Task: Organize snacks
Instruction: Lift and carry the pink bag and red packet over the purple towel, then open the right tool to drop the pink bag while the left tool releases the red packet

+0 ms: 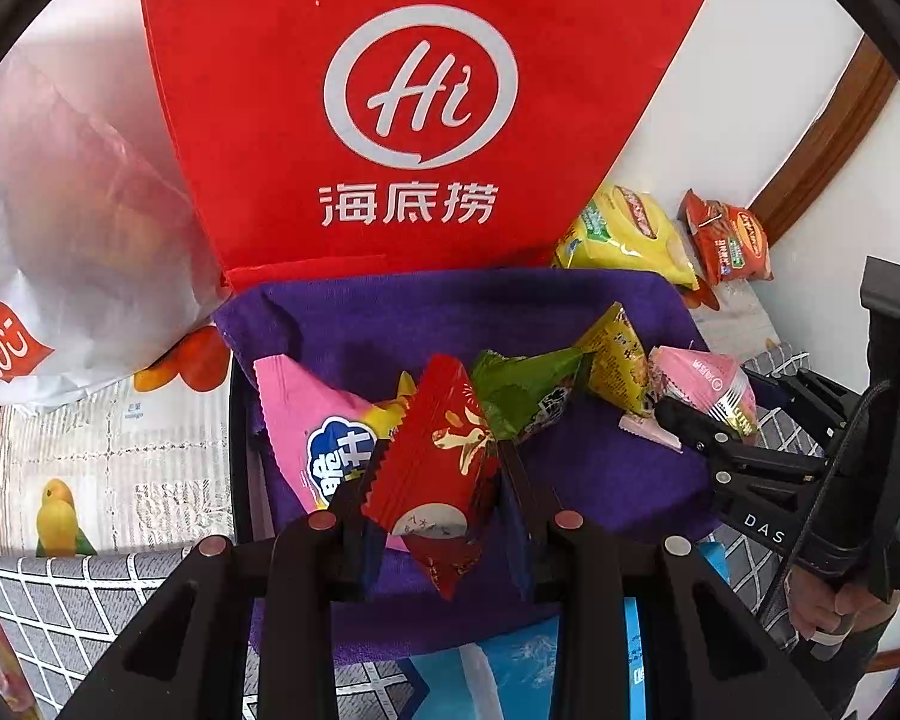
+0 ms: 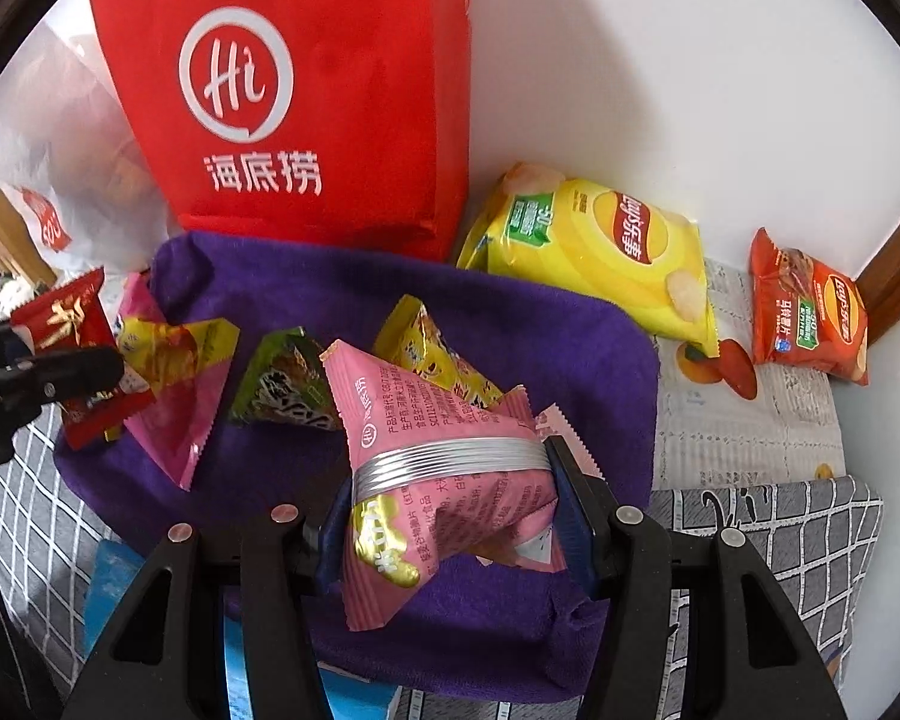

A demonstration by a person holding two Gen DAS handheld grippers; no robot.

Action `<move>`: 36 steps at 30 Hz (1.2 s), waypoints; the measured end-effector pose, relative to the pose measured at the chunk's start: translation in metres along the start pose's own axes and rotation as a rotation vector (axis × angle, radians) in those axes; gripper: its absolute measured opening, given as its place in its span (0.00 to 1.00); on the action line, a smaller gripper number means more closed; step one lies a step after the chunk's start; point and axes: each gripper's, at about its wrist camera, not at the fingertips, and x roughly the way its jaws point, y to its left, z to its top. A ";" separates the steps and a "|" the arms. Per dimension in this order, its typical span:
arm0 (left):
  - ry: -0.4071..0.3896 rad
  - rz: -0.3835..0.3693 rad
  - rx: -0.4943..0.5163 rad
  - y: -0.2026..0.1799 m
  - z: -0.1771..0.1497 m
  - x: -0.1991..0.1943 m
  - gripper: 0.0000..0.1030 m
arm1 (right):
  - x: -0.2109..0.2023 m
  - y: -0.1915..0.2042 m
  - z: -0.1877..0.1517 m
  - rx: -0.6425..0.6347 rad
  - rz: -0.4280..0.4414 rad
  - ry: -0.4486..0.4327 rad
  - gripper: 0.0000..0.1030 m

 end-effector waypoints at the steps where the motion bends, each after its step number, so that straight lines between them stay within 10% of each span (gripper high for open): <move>1: 0.004 0.002 -0.001 0.000 0.000 0.001 0.30 | 0.000 0.001 0.000 -0.004 -0.004 0.003 0.55; 36: 0.053 0.000 0.028 -0.005 -0.003 0.022 0.30 | 0.003 0.004 0.001 -0.017 -0.025 0.034 0.72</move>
